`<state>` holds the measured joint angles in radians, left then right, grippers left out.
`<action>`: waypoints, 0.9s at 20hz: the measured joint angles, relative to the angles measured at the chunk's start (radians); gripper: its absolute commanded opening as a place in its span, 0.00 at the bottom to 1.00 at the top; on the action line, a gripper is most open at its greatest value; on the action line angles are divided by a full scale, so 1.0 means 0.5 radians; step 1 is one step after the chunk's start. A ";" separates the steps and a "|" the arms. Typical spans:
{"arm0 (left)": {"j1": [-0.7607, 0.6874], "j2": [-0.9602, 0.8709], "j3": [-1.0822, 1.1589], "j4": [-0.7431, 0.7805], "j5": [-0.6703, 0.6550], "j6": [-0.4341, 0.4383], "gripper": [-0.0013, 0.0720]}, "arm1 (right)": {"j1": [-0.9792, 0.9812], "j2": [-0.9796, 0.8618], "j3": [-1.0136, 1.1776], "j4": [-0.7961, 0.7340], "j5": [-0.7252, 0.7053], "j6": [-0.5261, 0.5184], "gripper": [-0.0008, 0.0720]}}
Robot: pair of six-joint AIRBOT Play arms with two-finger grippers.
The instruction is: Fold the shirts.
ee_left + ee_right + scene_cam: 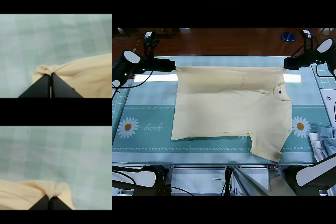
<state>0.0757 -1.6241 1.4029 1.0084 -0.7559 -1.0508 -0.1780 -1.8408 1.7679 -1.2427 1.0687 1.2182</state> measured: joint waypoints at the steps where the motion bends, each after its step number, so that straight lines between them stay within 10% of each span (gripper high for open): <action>1: 0.013 -0.001 0.006 0.001 -0.115 -0.027 0.04 | -0.005 0.002 0.000 -0.022 0.098 0.031 0.04; 9: 0.011 -0.053 0.017 0.130 -0.813 -0.316 0.04 | 0.018 0.004 0.000 -0.103 0.765 0.262 0.04; 18: 0.011 -0.116 0.017 0.320 -0.910 -0.521 0.05 | 0.042 -0.025 -0.158 -0.186 0.833 0.372 0.04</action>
<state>0.0814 -1.6821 1.4113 1.1683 -1.2110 -1.3113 -0.1570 -1.8534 1.6890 -1.3357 1.4853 1.4040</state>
